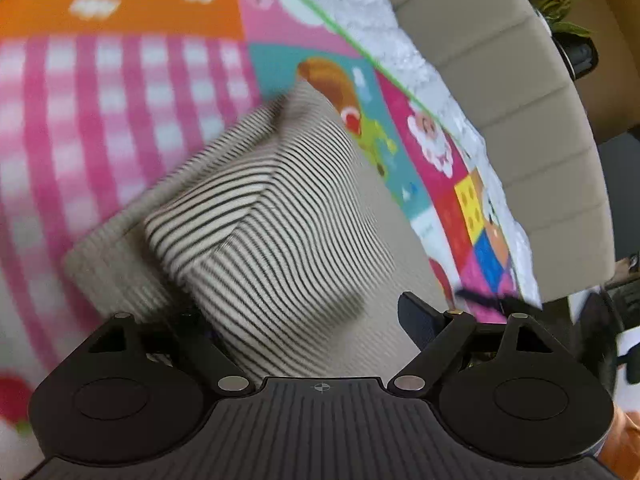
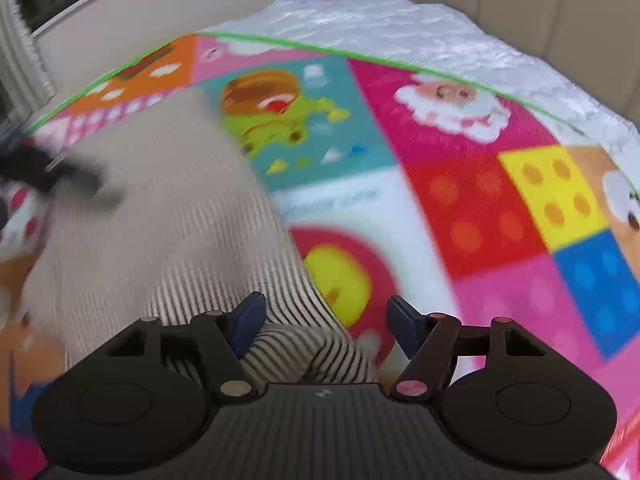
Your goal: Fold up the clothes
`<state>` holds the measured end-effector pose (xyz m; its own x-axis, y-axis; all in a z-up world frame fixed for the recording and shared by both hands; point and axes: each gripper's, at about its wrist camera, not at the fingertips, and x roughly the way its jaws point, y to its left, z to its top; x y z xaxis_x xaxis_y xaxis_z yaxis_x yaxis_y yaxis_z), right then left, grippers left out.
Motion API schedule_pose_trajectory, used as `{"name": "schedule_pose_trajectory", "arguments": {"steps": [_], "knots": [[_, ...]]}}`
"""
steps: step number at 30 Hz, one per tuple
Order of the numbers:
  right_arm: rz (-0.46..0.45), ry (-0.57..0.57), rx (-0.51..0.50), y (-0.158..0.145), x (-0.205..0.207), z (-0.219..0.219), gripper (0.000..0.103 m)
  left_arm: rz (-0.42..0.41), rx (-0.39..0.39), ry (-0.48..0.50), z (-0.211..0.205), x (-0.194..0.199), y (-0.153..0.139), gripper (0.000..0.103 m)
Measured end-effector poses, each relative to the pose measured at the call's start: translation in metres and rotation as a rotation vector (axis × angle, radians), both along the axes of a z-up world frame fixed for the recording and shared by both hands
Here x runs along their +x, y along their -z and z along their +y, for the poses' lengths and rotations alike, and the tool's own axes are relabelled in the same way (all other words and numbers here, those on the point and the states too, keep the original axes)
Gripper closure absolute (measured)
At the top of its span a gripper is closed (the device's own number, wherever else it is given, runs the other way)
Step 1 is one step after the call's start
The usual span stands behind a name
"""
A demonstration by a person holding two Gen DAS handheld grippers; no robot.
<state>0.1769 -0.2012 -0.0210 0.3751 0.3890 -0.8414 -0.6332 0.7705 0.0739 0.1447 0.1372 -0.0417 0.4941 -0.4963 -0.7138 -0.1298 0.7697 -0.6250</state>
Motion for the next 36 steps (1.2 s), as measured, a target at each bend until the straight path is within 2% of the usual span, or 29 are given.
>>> {"name": "schedule_pose_trajectory", "arguments": {"steps": [6,9,12,18,23,26,30,32,34,36], "knots": [[0.019,-0.149,-0.027,-0.008,-0.061,0.005,0.035,-0.030,0.020,-0.010,-0.006,0.010,-0.004,0.015],[0.025,-0.202,-0.030,-0.012,-0.077,0.010,0.035,-0.047,0.079,0.036,-0.014,0.002,-0.011,0.014],[0.023,-0.175,-0.015,-0.018,-0.074,0.007,0.032,-0.074,0.144,0.082,-0.020,-0.011,-0.020,0.012],[0.046,-0.090,0.093,-0.038,-0.055,-0.002,0.014,-0.141,0.192,0.156,-0.028,-0.035,-0.039,0.008],[0.014,-0.117,0.052,-0.042,-0.058,0.005,0.009,-0.156,0.227,0.179,-0.032,-0.045,-0.041,0.008],[0.003,-0.126,0.021,-0.039,-0.065,0.001,0.009,-0.134,0.302,0.175,-0.031,-0.049,-0.034,0.008],[-0.060,-0.117,0.008,-0.040,-0.077,-0.009,0.009,-0.130,0.458,0.185,-0.029,-0.056,-0.026,0.008],[-0.131,-0.114,0.037,-0.046,-0.083,-0.013,0.013,-0.128,0.504,0.188,-0.026,-0.058,-0.024,0.008],[-0.189,-0.124,0.063,-0.053,-0.090,-0.013,0.034,-0.120,0.504,0.180,-0.023,-0.059,-0.024,0.008],[-0.202,-0.164,0.079,-0.058,-0.098,-0.007,0.052,-0.115,0.500,0.178,-0.023,-0.058,-0.024,0.008]]}}
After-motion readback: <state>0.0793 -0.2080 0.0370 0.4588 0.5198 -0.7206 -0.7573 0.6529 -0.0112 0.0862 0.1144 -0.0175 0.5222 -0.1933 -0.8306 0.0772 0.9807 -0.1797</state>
